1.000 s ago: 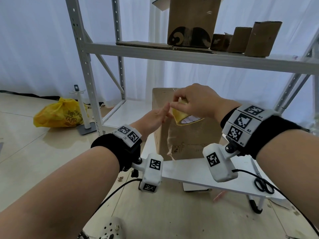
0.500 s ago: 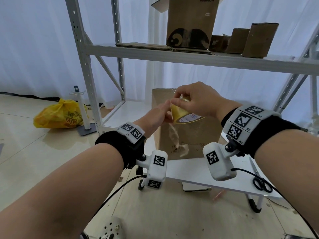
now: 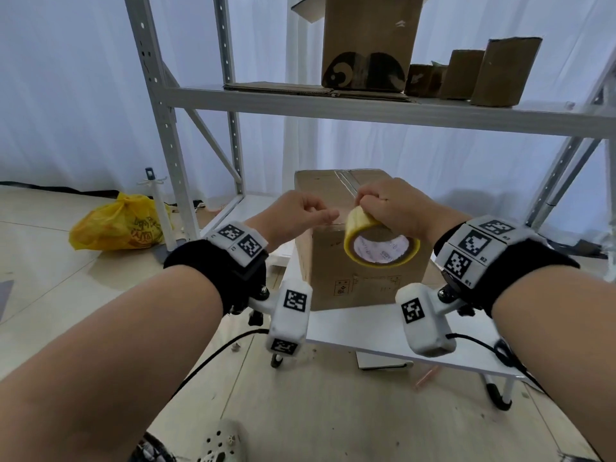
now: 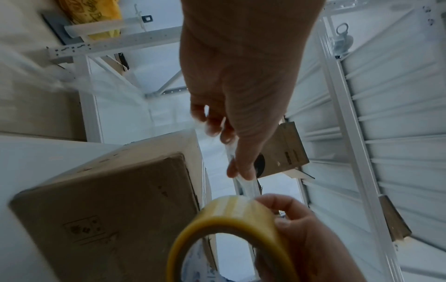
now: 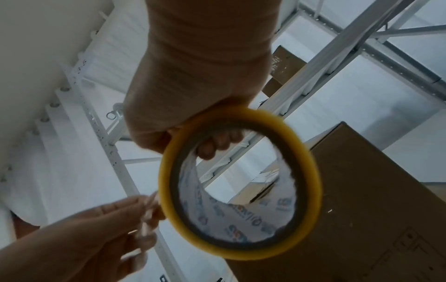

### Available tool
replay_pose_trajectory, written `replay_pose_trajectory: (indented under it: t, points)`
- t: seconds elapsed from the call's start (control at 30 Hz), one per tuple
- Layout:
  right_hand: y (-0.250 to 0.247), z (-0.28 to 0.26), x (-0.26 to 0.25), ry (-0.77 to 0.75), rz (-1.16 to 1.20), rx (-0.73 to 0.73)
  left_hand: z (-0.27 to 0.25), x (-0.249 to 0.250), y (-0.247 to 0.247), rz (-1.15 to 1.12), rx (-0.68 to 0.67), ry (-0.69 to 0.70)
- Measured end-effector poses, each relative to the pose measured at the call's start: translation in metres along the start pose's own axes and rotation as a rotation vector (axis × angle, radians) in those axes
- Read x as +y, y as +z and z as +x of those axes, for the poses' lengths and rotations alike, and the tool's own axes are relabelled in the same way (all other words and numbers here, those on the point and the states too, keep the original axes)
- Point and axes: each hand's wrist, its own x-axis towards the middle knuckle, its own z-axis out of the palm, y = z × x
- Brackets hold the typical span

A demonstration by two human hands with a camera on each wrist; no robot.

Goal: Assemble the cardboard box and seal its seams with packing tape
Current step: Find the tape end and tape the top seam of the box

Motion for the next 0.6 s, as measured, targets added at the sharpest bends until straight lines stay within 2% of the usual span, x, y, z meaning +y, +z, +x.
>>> replay_pose_trajectory:
  t: [0.07, 0.23, 0.27, 0.37, 0.5, 0.53, 0.6]
  points:
    - [0.002, -0.001, 0.002, 0.025, 0.175, -0.018, 0.005, -0.006, -0.006, 0.026, 0.016, -0.038]
    - [0.010, 0.007, 0.008, 0.052, 0.270, 0.025, 0.016, -0.017, -0.008, 0.302, 0.165, -0.141]
    - [0.013, 0.010, 0.007, 0.052, 0.256, 0.045, 0.017, -0.016, -0.008, 0.312, 0.171, -0.152]
    - [0.018, 0.020, 0.006, 0.015, 0.054, 0.088, 0.017, -0.017, -0.011, 0.091, 0.133, -0.172]
    - [0.016, 0.028, 0.012, 0.066, -0.336, 0.004, 0.007, -0.024, -0.019, -0.087, 0.136, -0.178]
    - [0.015, 0.030, 0.014, 0.069, -0.371, -0.006, 0.006, -0.026, -0.019, -0.095, 0.135, -0.172]
    - [0.016, 0.032, 0.017, 0.041, -0.258, -0.014, 0.006, -0.031, -0.020, -0.069, 0.155, -0.161]
